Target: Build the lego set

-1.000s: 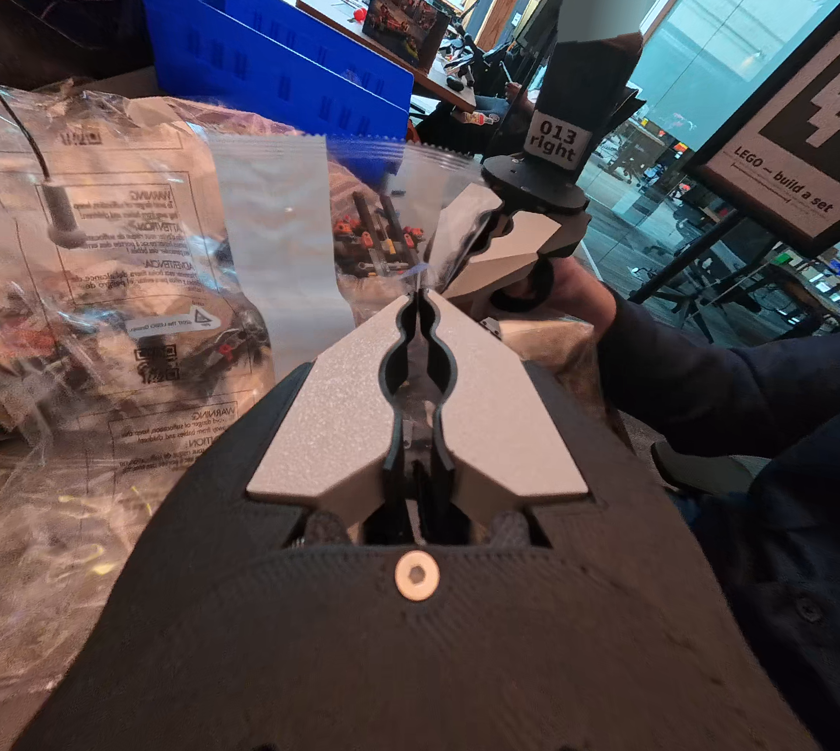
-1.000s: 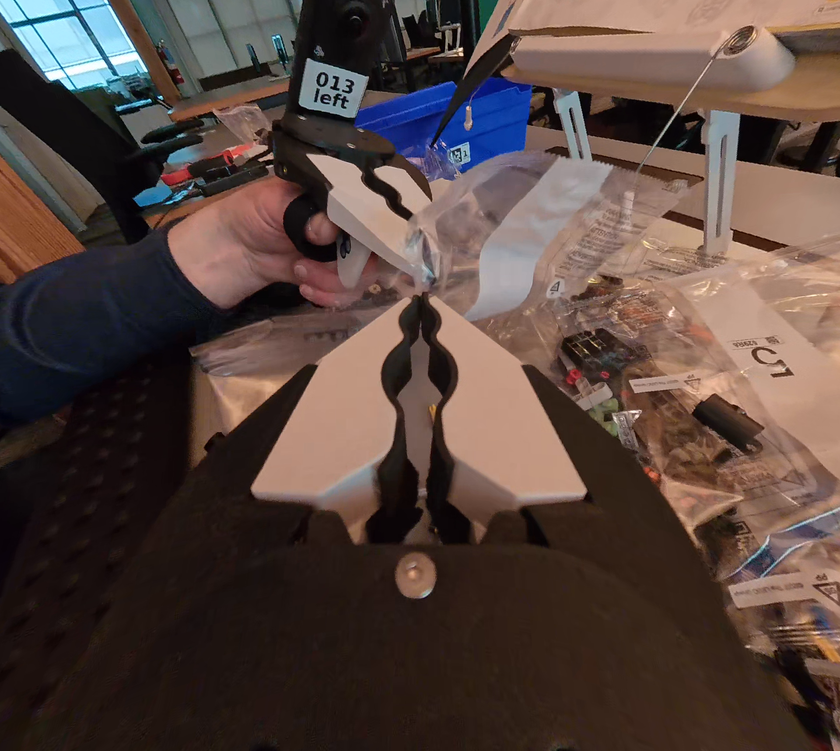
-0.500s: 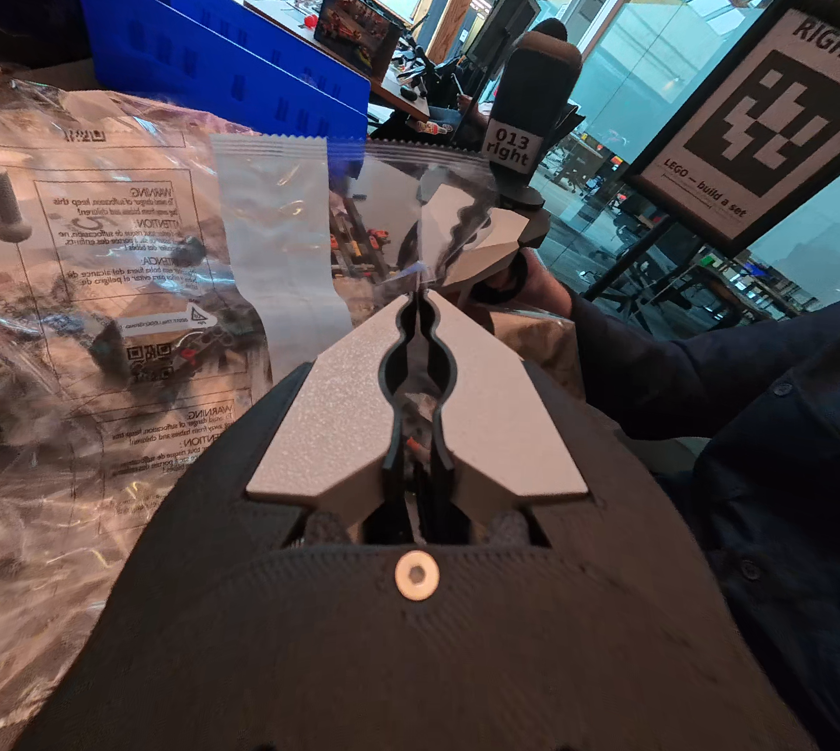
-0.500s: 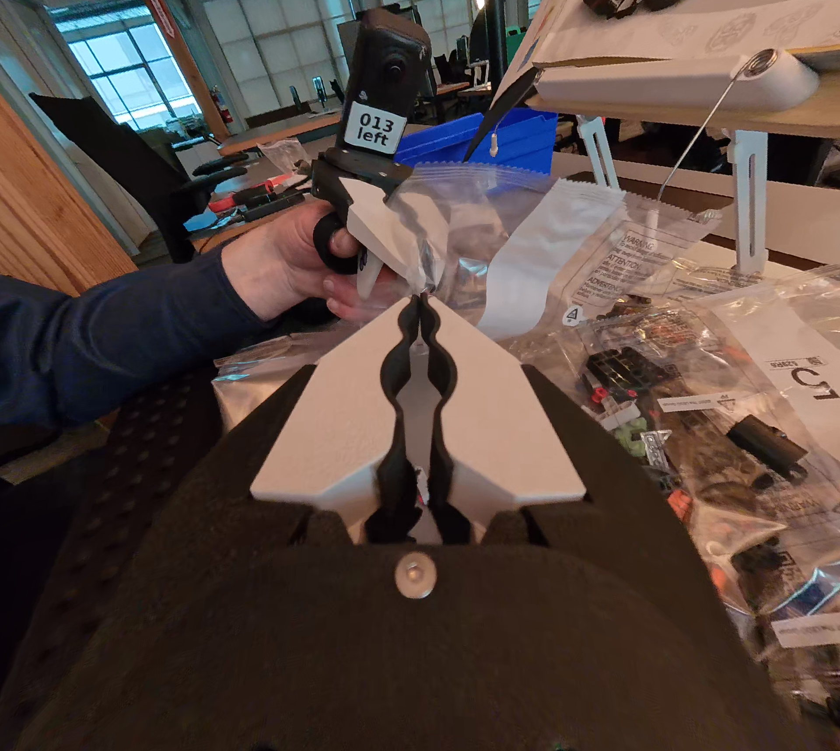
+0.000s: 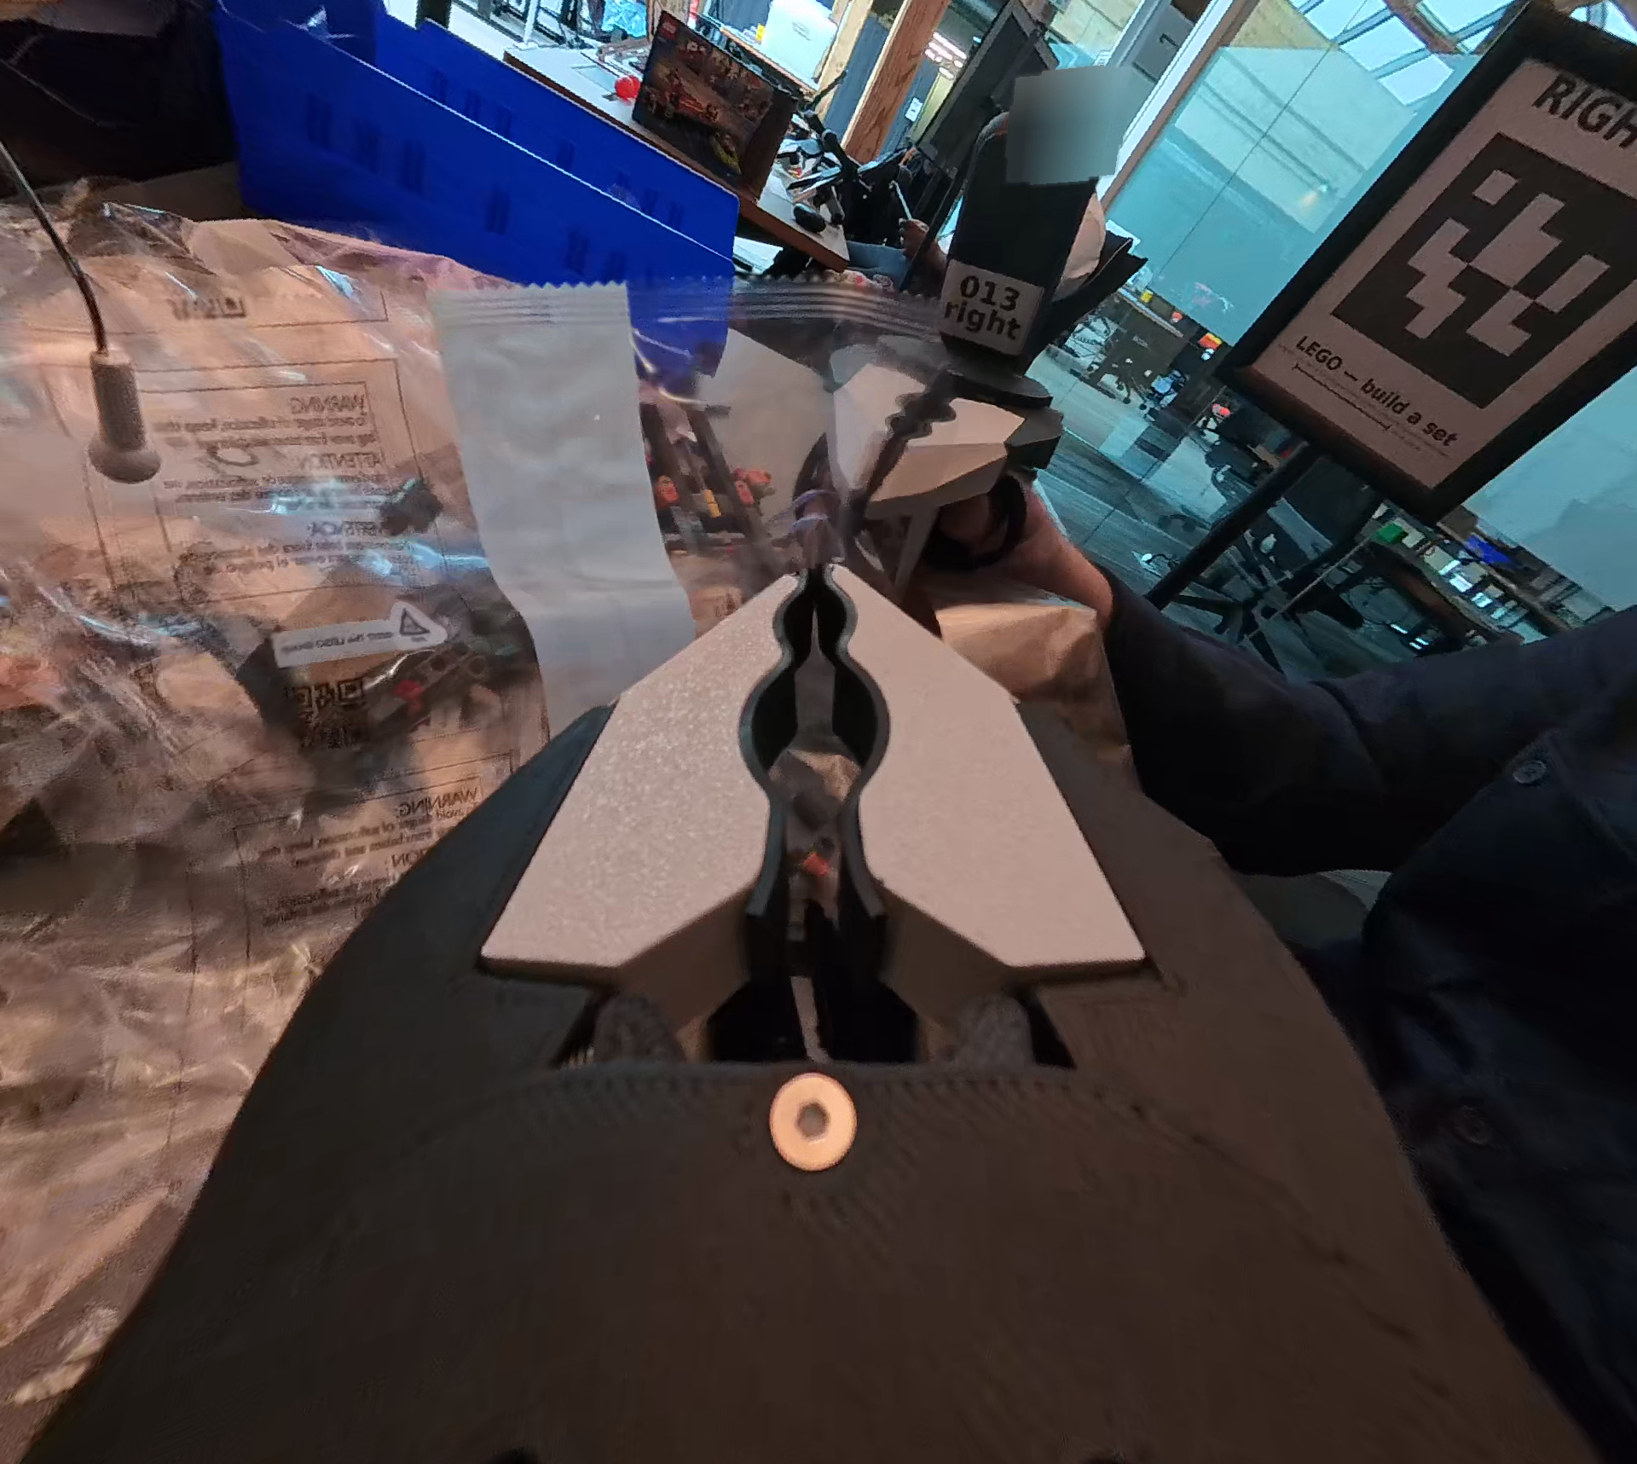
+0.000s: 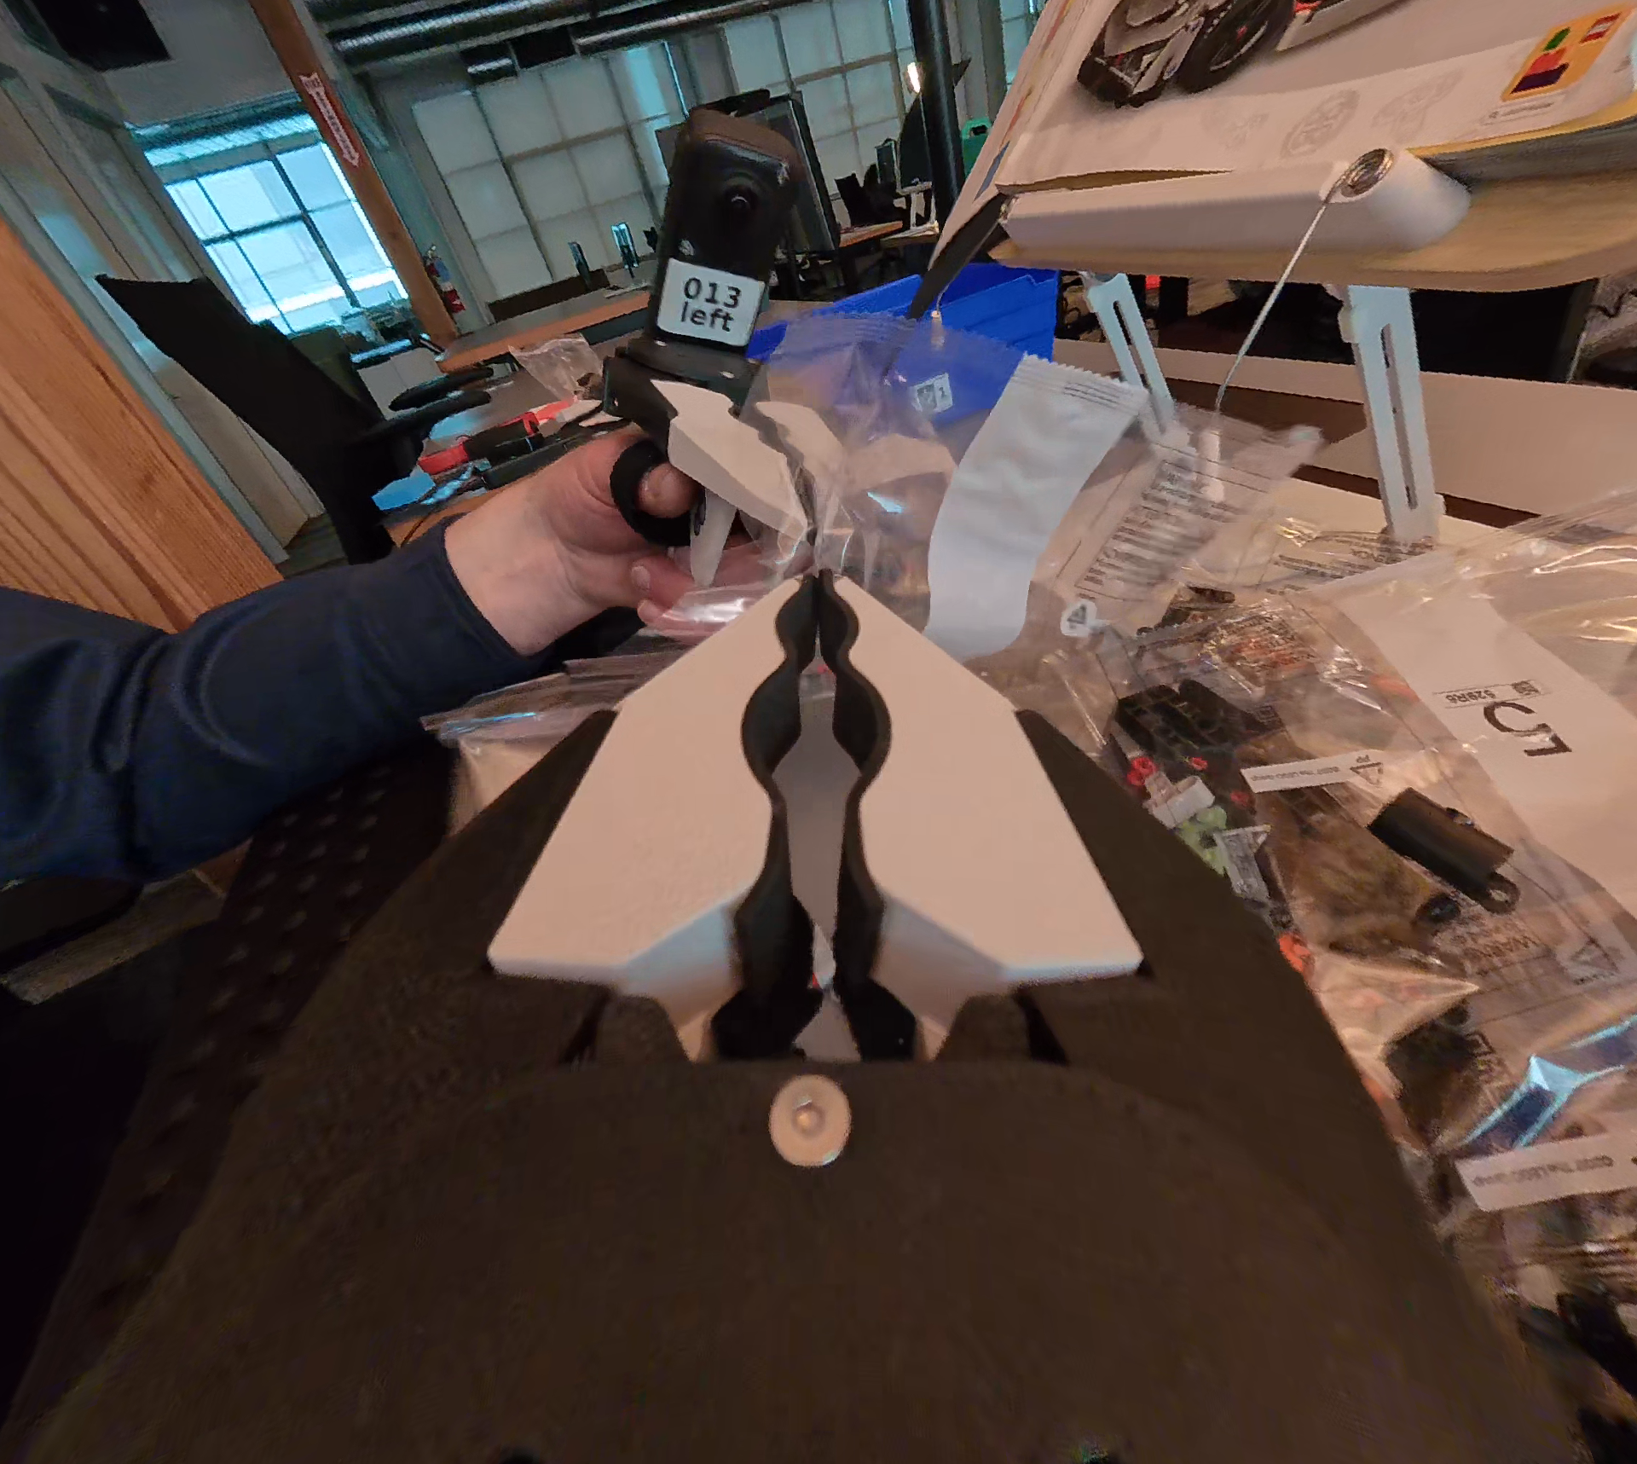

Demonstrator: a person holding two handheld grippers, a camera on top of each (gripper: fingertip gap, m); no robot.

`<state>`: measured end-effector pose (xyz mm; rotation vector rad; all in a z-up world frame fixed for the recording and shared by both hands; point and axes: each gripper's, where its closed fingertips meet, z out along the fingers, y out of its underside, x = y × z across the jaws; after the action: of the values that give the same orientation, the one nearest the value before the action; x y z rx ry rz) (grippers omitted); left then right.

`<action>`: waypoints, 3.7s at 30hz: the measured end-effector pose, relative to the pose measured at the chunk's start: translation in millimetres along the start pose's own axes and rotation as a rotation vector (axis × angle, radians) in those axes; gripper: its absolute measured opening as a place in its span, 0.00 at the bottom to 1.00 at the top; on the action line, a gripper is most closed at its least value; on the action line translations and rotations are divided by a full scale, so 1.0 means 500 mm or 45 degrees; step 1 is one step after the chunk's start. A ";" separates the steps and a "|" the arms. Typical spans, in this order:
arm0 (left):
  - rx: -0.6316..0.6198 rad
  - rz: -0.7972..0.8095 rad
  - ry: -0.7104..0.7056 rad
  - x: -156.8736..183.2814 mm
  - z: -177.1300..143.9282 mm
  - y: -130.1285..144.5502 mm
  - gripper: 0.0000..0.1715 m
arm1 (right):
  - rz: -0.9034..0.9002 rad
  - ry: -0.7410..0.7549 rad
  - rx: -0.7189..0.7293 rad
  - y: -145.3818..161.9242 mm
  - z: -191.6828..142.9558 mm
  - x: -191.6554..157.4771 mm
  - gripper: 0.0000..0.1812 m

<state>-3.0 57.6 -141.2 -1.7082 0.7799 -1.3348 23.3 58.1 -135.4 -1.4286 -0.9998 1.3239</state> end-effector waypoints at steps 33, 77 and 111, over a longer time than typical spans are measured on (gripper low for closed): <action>-0.067 0.054 -0.086 -0.008 0.039 0.013 0.00 | -0.676 0.479 -0.680 0.084 0.005 0.010 0.05; 0.058 0.024 -0.171 -0.019 -0.010 -0.034 0.00 | 0.013 0.834 -1.115 0.252 -0.387 0.116 0.15; 0.033 0.026 -0.129 -0.002 0.019 -0.027 0.00 | -0.470 0.474 -0.906 0.054 -0.029 -0.040 0.18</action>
<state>5.7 66.7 -130.9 -1.7293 0.7172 -1.2292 35.1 30.5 -156.4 -1.8005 -1.4606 0.4074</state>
